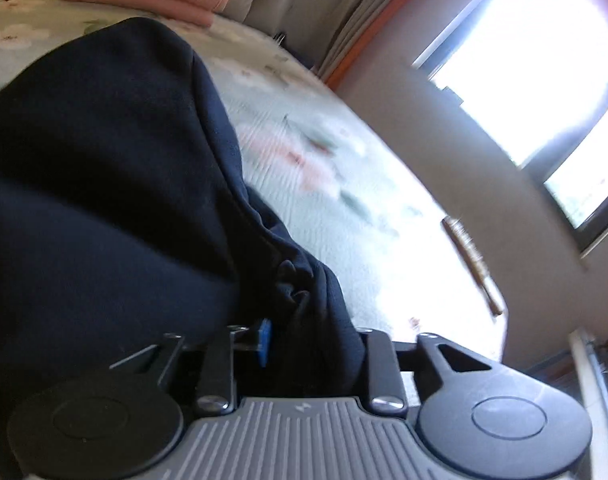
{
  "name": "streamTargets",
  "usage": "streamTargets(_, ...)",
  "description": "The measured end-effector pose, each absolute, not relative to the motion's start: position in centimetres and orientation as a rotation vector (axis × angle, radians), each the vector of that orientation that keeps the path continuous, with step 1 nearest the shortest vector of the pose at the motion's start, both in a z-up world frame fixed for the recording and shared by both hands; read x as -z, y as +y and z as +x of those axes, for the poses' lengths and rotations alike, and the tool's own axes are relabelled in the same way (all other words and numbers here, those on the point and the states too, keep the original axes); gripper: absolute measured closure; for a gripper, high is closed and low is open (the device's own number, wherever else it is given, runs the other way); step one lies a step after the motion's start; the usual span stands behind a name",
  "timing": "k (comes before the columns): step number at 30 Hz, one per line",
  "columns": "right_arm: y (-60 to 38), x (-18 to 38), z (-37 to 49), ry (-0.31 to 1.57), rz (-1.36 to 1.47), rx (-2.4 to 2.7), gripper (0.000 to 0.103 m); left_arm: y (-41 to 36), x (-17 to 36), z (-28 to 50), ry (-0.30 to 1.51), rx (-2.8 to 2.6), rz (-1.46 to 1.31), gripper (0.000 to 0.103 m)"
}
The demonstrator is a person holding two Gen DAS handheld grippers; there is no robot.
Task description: Fold large clothes
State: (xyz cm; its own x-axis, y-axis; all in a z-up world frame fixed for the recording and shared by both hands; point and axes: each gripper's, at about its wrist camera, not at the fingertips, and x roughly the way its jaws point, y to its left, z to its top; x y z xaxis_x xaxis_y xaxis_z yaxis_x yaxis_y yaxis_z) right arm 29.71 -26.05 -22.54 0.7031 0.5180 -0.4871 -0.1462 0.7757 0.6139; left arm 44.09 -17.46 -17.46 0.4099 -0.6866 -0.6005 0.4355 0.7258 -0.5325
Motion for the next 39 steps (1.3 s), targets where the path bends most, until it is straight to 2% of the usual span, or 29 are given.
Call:
streamTargets(1,-26.9,22.5,29.3,0.719,0.551,-0.373,0.089,-17.8,17.4,43.7,0.887,0.728,-0.293,0.062)
streamTargets(3,-29.2,22.5,28.1,0.751,0.522,-0.337,0.089,-18.3,16.5,43.0,0.864,0.800,-0.287,0.034)
streamTargets(4,-30.5,22.3,27.4,0.752,0.520,-0.314,0.089,-18.2,16.3,43.2,0.861,0.861,-0.312,0.028)
streamTargets(5,-31.7,22.1,26.8,0.751,0.514,-0.283,0.089,-18.2,16.2,42.9,0.870,0.923,-0.340,0.028)
streamTargets(9,-35.2,19.6,26.0,0.684,0.392,-0.140,0.089,-17.1,16.0,41.2,0.916,1.017,-0.372,0.045)
streamTargets(17,-31.7,12.1,31.7,0.448,0.166,-0.213,0.089,-11.5,9.6,40.5,0.655,0.788,-0.227,0.045)
streamTargets(18,-30.2,11.2,33.2,0.420,0.141,-0.240,0.084,-10.9,9.5,41.4,0.636,0.745,-0.217,0.045)
streamTargets(19,-29.2,10.6,34.4,0.407,0.120,-0.262,0.070,-10.5,10.0,42.4,0.625,0.692,-0.210,0.046)
streamTargets(21,-27.1,10.9,37.8,0.422,0.093,-0.281,0.068,-10.3,11.3,43.4,0.663,0.653,-0.233,0.055)
streamTargets(23,-25.3,13.2,40.7,0.477,0.040,-0.275,0.069,-11.1,14.8,43.7,0.757,0.660,-0.220,0.061)
streamTargets(26,-24.6,18.0,42.0,0.618,-0.051,-0.190,0.076,-13.8,18.4,40.8,0.735,0.681,-0.144,0.061)
streamTargets(28,-25.9,20.0,38.9,0.574,-0.063,-0.139,0.078,-15.2,18.8,38.9,0.709,0.683,-0.064,0.061)
streamTargets(29,-26.9,20.2,37.8,0.594,-0.043,-0.109,0.082,-15.8,18.8,38.4,0.689,0.676,-0.024,0.059)
streamTargets(30,-27.6,20.4,36.8,0.628,-0.042,-0.115,0.086,-15.8,18.4,37.5,0.684,0.686,-0.034,0.052)
streamTargets(33,-28.0,19.7,34.8,0.622,-0.134,-0.129,0.086,-15.5,18.3,38.6,0.692,0.714,-0.065,0.050)
streamTargets(39,-28.3,13.5,38.0,0.410,-0.179,-0.232,0.076,-12.3,19.0,36.0,0.678,0.742,-0.148,0.050)
